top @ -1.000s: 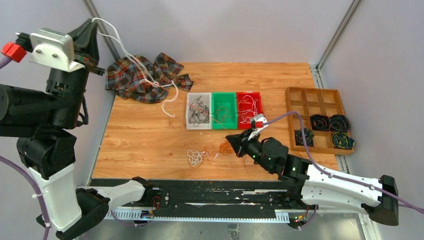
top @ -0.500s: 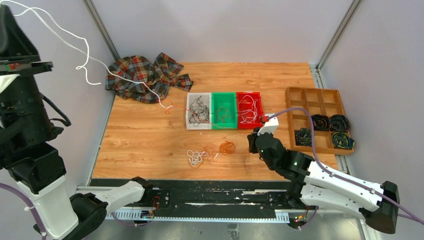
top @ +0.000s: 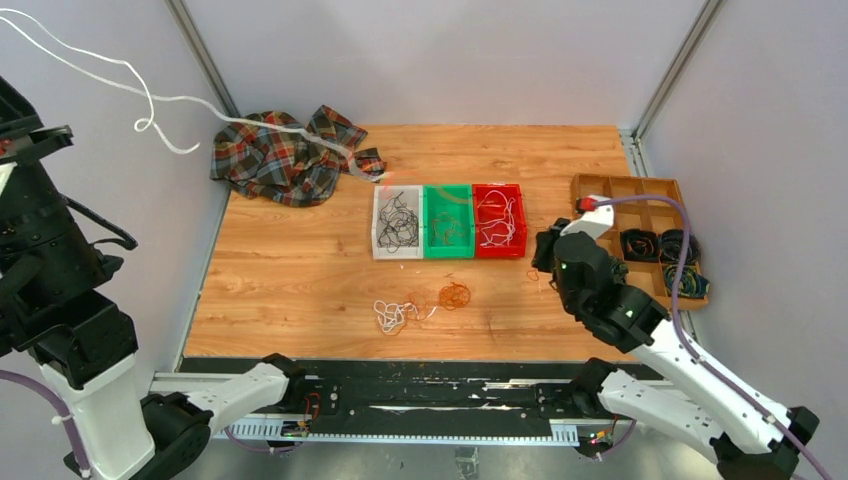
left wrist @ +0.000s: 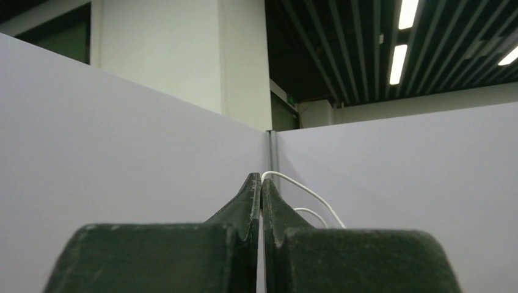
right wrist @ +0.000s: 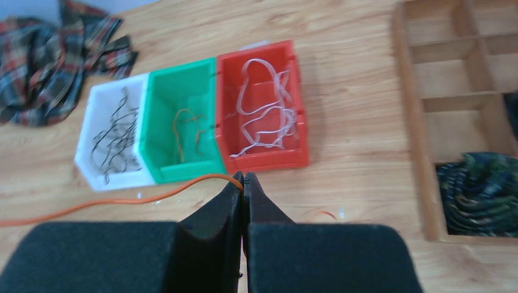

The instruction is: Untangle the cables

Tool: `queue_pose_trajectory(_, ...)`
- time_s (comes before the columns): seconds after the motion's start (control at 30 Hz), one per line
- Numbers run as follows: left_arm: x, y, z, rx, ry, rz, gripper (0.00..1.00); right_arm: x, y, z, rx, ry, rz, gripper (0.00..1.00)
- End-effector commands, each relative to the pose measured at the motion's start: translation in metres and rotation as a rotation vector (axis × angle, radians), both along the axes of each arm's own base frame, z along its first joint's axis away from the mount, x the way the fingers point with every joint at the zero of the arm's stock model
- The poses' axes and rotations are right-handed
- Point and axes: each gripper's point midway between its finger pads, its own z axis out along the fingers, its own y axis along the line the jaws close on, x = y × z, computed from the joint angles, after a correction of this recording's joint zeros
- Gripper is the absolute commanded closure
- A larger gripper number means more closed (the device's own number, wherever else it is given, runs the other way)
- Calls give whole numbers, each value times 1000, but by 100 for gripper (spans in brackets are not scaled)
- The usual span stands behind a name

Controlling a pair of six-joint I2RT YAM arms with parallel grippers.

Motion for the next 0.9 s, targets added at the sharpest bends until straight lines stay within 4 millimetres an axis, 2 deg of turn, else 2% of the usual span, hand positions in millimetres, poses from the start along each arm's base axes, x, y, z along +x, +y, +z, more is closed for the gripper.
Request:
queue_pose_trajectory(0.0,-53,35,25,-33,-156,162,99,-4,-51,-29,-18,95,-166,100)
queue_pose_trajectory(0.1,-73,41,32,-2,-207,222,99,-1,-64,-57,-35,169,-211,100)
queue_pose_trajectory(0.2,-89,50,38,2,-231,264,99,0,-73,-73,-55,217,-237,99)
queue_pose_trajectory(0.3,-95,53,39,16,-232,267,99,3,-80,-70,-42,205,-255,99)
queue_pose_trajectory(0.37,-76,38,29,82,-148,202,99,7,-73,-56,-1,160,-222,100)
queue_pose_trajectory(0.43,-50,10,10,185,-60,107,99,14,-66,-31,43,86,-187,99)
queue_pose_trajectory(0.5,-21,-29,-22,330,49,-27,99,19,-61,-5,62,30,-161,99)
queue_pose_trajectory(0.57,-4,-56,-53,406,131,-149,99,25,-54,22,69,-19,-123,99)
queue_pose_trajectory(0.67,17,-95,-105,544,268,-299,99,32,-31,57,93,-64,-15,99)
queue_pose_trajectory(0.73,24,-112,-134,602,341,-372,99,36,-21,83,114,-96,34,99)
queue_pose_trajectory(0.87,40,-131,-186,679,480,-450,99,47,2,117,137,-145,128,99)
